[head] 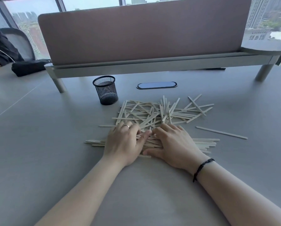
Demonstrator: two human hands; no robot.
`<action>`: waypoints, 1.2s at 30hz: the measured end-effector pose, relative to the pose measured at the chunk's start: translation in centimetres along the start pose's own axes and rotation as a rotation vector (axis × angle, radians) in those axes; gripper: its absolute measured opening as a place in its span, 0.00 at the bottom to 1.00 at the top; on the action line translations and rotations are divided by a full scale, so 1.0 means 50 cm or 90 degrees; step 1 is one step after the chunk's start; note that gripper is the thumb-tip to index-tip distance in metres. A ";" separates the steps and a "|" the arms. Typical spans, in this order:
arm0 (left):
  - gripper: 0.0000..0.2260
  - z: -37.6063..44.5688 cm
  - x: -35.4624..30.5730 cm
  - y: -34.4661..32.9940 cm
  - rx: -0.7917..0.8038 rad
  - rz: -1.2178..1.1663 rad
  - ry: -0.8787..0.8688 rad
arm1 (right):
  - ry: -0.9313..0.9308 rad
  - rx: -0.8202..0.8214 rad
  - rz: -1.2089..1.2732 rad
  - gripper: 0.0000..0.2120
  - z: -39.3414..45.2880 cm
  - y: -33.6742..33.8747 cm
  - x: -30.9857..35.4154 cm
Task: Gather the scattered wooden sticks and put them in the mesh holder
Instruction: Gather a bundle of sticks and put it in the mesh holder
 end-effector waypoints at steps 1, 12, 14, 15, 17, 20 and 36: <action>0.28 0.000 -0.005 0.001 -0.016 -0.003 -0.007 | -0.003 0.001 -0.003 0.31 0.001 -0.002 0.000; 0.41 -0.035 0.006 0.004 0.127 -0.162 -0.038 | 0.016 -0.001 -0.002 0.27 0.006 0.010 -0.002; 0.48 -0.034 0.004 0.002 0.134 -0.156 -0.044 | 0.019 -0.029 0.002 0.27 0.007 0.016 -0.003; 0.49 -0.032 0.004 0.003 0.117 -0.160 -0.044 | 0.026 -0.044 -0.001 0.27 0.007 0.017 -0.003; 0.46 -0.025 0.006 0.009 0.077 -0.173 -0.036 | 0.038 -0.073 -0.007 0.28 0.007 0.022 -0.004; 0.35 -0.020 0.014 0.011 0.068 -0.189 -0.012 | 0.045 -0.113 -0.010 0.29 0.010 0.031 -0.008; 0.14 -0.014 -0.062 0.020 -0.010 0.065 -0.209 | 0.130 -0.213 0.017 0.25 0.005 0.051 0.033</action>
Point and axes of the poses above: each hand's wrist, its own z-axis towards the middle knuckle, its own y-axis out of the back of the hand, x = y × z, the point moved 6 cm from there along z, towards the middle knuckle, and after that the axes turned 13 degrees about -x, right-handed, at the moved point
